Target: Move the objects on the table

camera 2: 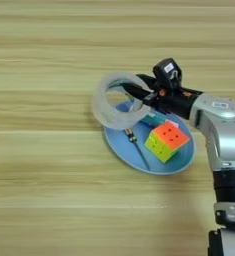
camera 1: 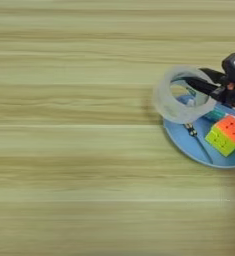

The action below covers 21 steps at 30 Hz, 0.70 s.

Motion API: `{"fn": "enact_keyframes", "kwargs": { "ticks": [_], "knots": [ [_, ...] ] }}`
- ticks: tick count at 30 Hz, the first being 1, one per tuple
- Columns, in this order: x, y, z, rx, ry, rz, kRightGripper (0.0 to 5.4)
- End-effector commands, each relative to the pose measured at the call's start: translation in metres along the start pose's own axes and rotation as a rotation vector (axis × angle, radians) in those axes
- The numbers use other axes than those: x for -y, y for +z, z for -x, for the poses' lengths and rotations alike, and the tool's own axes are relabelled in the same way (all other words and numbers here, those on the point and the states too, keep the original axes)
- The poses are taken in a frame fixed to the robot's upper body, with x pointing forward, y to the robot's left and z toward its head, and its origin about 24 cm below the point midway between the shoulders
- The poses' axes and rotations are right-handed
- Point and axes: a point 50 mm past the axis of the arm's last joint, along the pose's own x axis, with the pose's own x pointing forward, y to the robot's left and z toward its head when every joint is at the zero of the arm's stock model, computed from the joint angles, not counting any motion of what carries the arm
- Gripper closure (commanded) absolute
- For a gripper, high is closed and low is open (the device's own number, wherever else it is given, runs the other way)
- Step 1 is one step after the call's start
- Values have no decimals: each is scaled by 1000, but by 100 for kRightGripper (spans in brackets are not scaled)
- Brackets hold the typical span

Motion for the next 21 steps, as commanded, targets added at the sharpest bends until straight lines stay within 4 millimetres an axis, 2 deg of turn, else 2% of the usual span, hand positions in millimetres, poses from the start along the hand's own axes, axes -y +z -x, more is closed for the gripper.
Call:
{"fn": "enact_keyframes", "kwargs": {
  "ticks": [1, 7, 11, 21],
  "knots": [
    [-11, 43, 4, 128, 28, 124, 390],
    [-35, 44, -1, 134, 113, 124, 390],
    [-63, 37, -10, 115, 221, 112, 390],
    [-91, 30, -16, 89, 330, 110, 390]
  ]
}}
